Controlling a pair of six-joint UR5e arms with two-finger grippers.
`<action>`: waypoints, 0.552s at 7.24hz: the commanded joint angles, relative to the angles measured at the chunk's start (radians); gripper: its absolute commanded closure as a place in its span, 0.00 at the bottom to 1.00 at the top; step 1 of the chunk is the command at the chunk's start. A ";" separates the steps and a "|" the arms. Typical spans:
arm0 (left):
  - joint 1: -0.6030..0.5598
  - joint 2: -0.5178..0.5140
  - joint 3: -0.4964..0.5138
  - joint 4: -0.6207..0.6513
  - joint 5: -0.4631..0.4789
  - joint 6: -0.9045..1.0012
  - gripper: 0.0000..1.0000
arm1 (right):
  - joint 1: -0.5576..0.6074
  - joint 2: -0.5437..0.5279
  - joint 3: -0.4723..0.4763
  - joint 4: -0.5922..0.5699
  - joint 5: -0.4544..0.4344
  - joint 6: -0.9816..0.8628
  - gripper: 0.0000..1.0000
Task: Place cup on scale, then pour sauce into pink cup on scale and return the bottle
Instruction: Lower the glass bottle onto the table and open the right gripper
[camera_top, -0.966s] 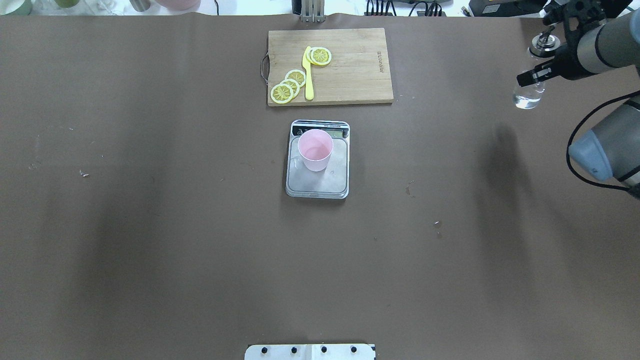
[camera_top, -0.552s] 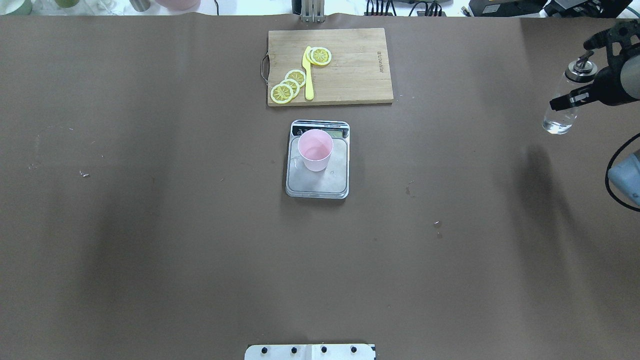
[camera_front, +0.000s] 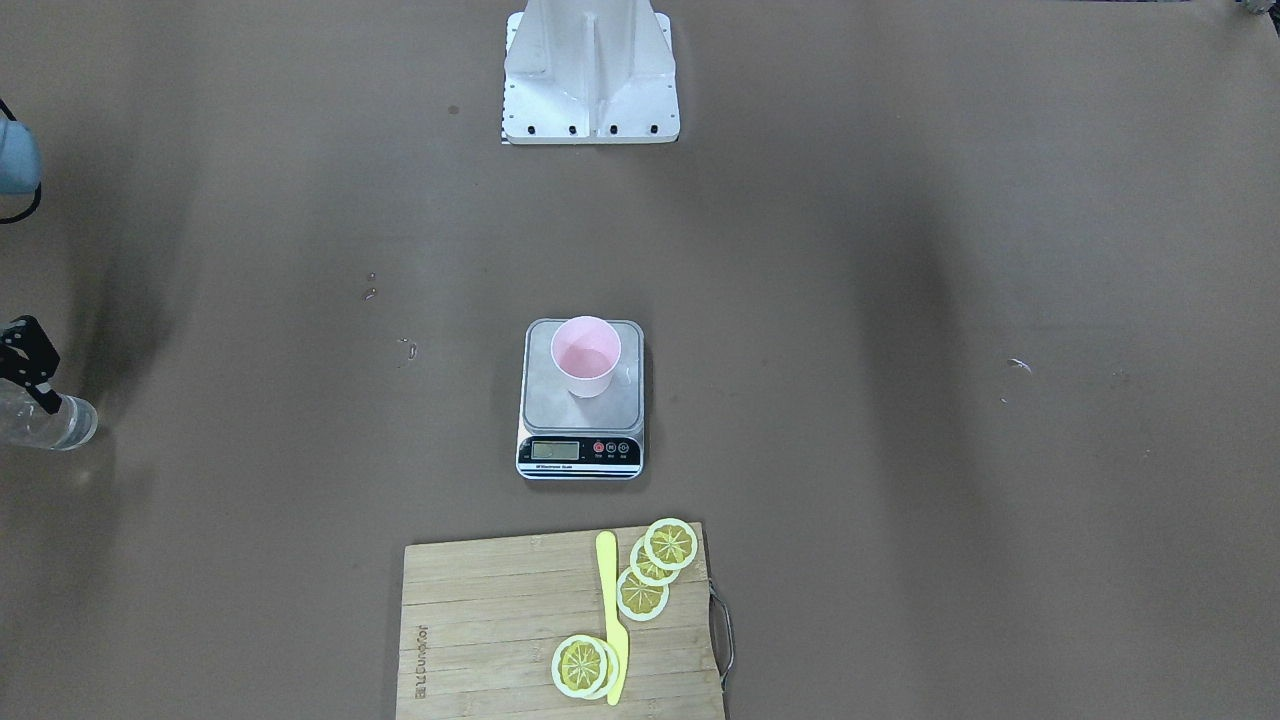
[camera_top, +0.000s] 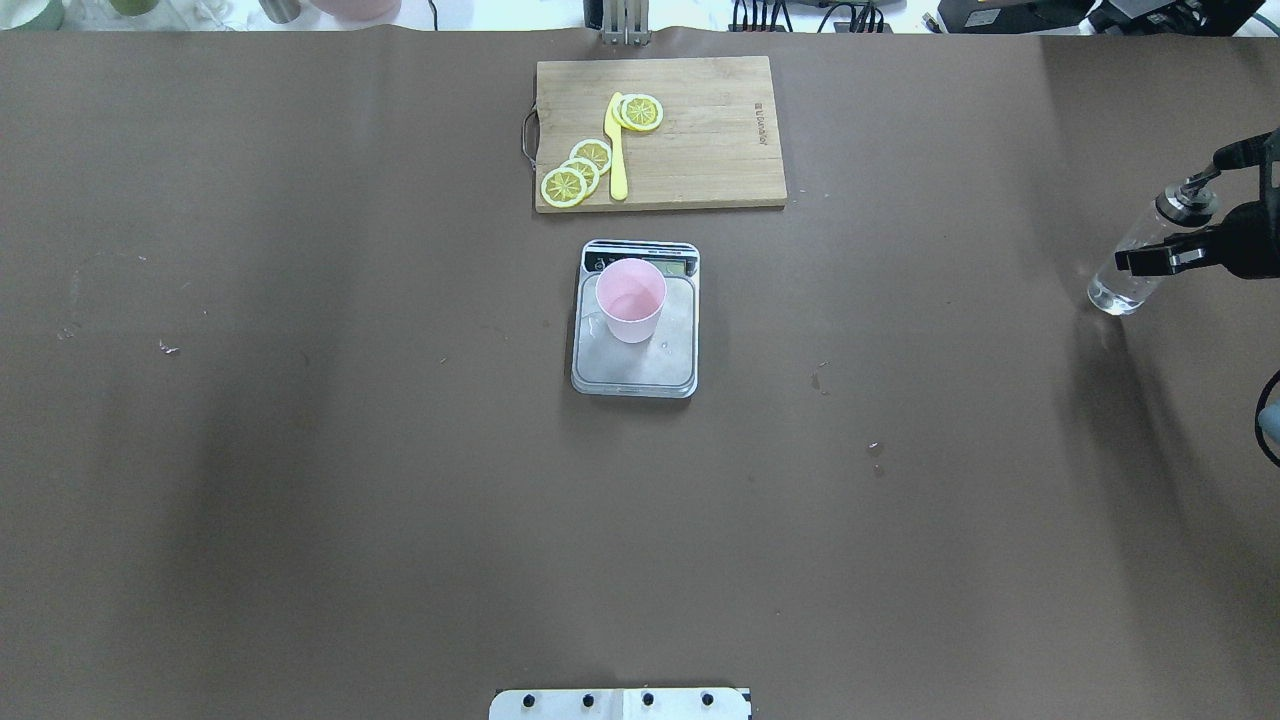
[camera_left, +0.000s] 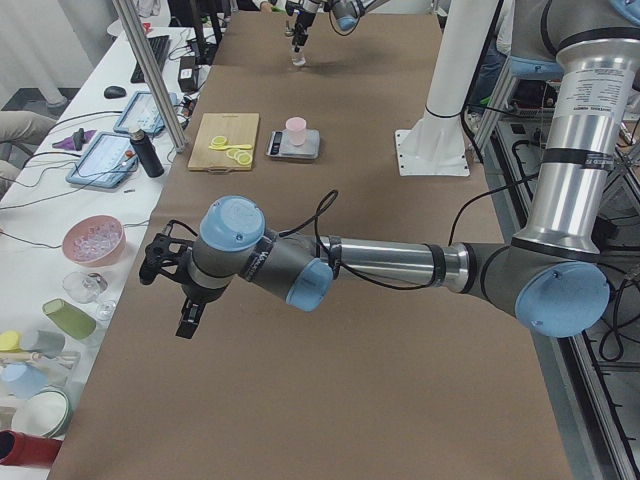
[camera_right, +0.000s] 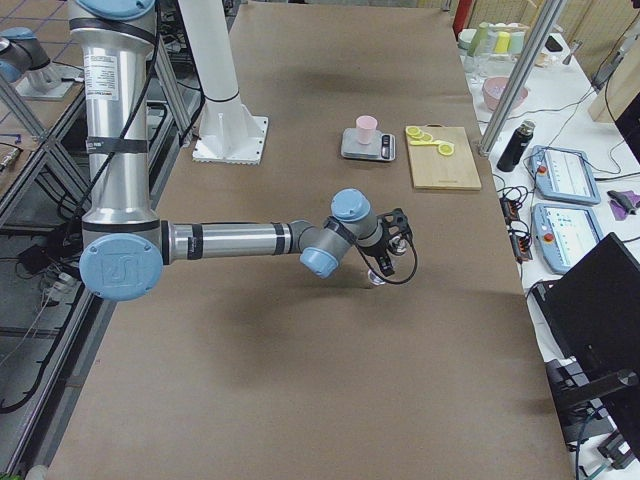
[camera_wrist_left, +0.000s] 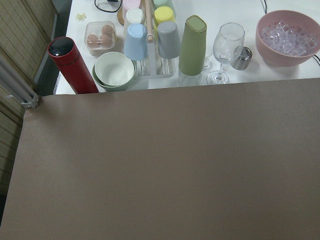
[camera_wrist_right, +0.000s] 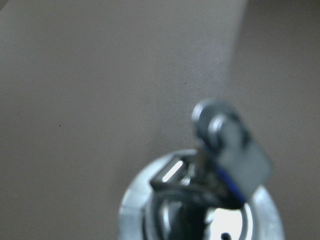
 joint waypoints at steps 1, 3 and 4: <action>0.000 0.007 -0.008 0.001 0.000 0.000 0.02 | -0.012 0.003 -0.017 0.023 -0.012 0.008 1.00; 0.000 0.005 -0.008 0.001 0.000 0.000 0.02 | -0.024 0.003 -0.018 0.026 -0.062 -0.002 1.00; 0.000 0.007 -0.008 0.001 0.000 0.000 0.02 | -0.033 0.003 -0.020 0.049 -0.091 0.000 1.00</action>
